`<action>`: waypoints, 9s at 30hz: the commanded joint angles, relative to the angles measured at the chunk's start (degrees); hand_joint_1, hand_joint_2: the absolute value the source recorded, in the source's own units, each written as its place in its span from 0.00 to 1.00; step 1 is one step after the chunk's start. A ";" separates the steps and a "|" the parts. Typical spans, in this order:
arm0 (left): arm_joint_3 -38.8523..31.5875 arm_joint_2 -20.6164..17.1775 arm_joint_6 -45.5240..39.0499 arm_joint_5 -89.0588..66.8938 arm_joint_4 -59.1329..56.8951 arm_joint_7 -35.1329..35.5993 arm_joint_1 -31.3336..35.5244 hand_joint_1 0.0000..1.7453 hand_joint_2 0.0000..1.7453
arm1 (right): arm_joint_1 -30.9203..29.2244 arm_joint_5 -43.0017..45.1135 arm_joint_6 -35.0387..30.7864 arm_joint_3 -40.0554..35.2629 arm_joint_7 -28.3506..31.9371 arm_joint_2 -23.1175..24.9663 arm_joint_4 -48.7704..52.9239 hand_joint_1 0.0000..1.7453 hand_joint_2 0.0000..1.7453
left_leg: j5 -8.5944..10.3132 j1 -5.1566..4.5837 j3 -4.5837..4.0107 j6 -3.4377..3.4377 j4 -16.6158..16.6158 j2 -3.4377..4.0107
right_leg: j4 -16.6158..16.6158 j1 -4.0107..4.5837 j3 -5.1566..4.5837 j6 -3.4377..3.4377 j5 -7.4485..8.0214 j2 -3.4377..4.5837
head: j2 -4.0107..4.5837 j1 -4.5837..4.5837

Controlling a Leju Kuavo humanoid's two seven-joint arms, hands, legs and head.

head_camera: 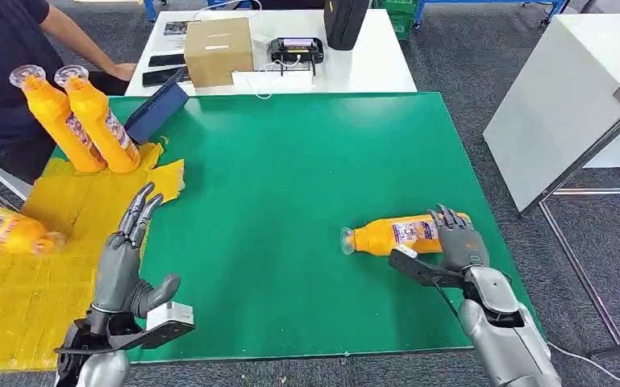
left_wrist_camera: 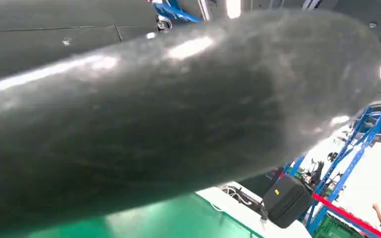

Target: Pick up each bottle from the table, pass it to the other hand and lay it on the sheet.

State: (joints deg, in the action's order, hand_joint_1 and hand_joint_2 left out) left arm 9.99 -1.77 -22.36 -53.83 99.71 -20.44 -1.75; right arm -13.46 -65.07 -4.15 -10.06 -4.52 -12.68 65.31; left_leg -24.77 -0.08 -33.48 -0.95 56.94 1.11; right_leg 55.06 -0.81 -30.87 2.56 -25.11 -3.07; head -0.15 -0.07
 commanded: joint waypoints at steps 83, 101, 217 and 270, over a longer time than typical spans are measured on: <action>2.35 0.18 -3.69 2.24 -6.42 -2.73 4.52 0.00 0.00 | 3.07 3.05 5.29 -7.39 4.41 -3.69 -13.11 1.00 1.00 | 0.10 0.19 0.83 0.04 -0.08 -0.15 | -0.36 0.10 0.28 -0.19 0.21 0.16 | 0.00 0.00; 0.19 7.60 28.75 41.62 7.93 -5.37 -7.32 0.00 1.00 | 12.08 32.98 4.05 -20.64 10.18 8.55 37.84 1.00 1.00 | -0.22 0.25 0.69 0.21 0.09 0.94 | -0.04 0.20 0.42 -0.20 0.18 1.12 | 0.00 0.02; 3.86 6.66 28.21 39.22 9.94 -12.39 -6.63 1.00 1.00 | -0.37 30.23 -0.77 -39.86 9.32 13.61 24.68 0.00 0.00 | 0.06 0.17 -0.02 0.12 -0.05 0.42 | -0.07 0.11 -0.21 -0.13 0.22 0.66 | 0.00 -0.02; 16.87 -22.56 12.24 -35.76 -25.15 16.27 10.90 1.00 1.00 | 25.27 23.89 -10.83 -19.89 17.86 3.54 51.28 0.00 0.00 | 0.26 0.17 -0.24 0.19 -0.09 0.30 | -0.05 0.12 -0.46 -0.28 0.35 0.39 | 0.00 -0.02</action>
State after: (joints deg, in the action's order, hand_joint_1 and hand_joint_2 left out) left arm 28.96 -27.85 -11.78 -89.90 80.24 -1.27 8.20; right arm 13.53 -41.53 -15.56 -30.86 13.18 -9.49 119.34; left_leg -24.51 0.08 -33.84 -0.79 56.91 1.49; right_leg 55.07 -0.67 -31.45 2.34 -24.75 -2.82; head -0.15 -0.09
